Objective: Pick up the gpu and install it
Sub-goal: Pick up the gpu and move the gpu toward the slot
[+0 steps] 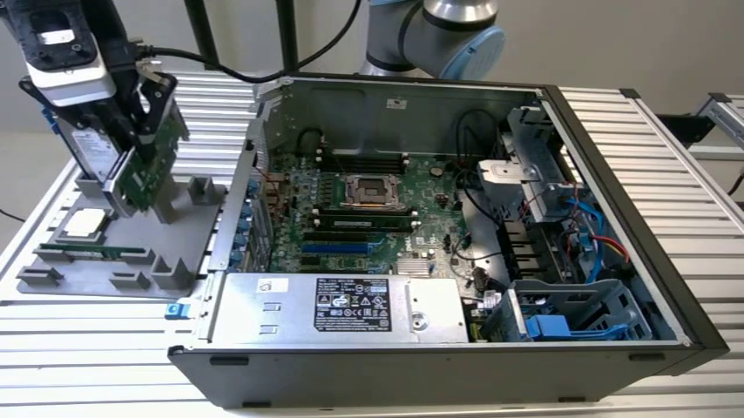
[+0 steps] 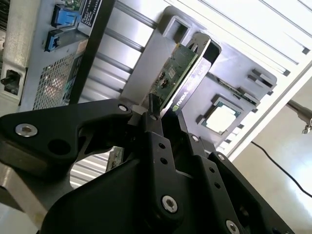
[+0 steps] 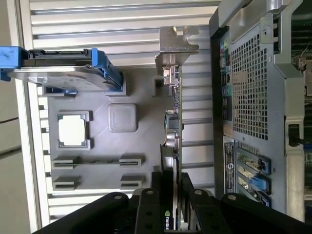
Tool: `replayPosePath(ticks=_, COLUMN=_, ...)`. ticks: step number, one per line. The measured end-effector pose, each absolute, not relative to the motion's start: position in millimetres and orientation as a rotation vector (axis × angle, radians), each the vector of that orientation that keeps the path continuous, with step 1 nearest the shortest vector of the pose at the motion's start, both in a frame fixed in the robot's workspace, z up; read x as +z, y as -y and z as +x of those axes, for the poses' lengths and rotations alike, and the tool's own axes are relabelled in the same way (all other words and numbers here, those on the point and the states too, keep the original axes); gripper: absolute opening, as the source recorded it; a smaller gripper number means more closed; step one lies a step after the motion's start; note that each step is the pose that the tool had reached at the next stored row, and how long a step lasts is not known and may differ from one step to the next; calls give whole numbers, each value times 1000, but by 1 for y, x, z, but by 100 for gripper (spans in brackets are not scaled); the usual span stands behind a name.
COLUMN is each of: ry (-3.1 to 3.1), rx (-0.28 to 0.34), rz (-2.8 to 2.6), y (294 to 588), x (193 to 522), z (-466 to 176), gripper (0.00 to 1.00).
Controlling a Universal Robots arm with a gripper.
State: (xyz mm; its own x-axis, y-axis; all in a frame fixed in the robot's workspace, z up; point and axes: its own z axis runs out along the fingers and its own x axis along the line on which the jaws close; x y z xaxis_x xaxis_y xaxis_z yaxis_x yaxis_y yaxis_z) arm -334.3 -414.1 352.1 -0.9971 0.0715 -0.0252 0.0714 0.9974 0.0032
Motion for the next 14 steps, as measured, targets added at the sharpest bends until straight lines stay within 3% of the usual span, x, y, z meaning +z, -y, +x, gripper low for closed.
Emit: replayPosePath(ticks=14, ry=-3114, rx=3, rz=111, y=414, x=368, z=-334, gripper=0)
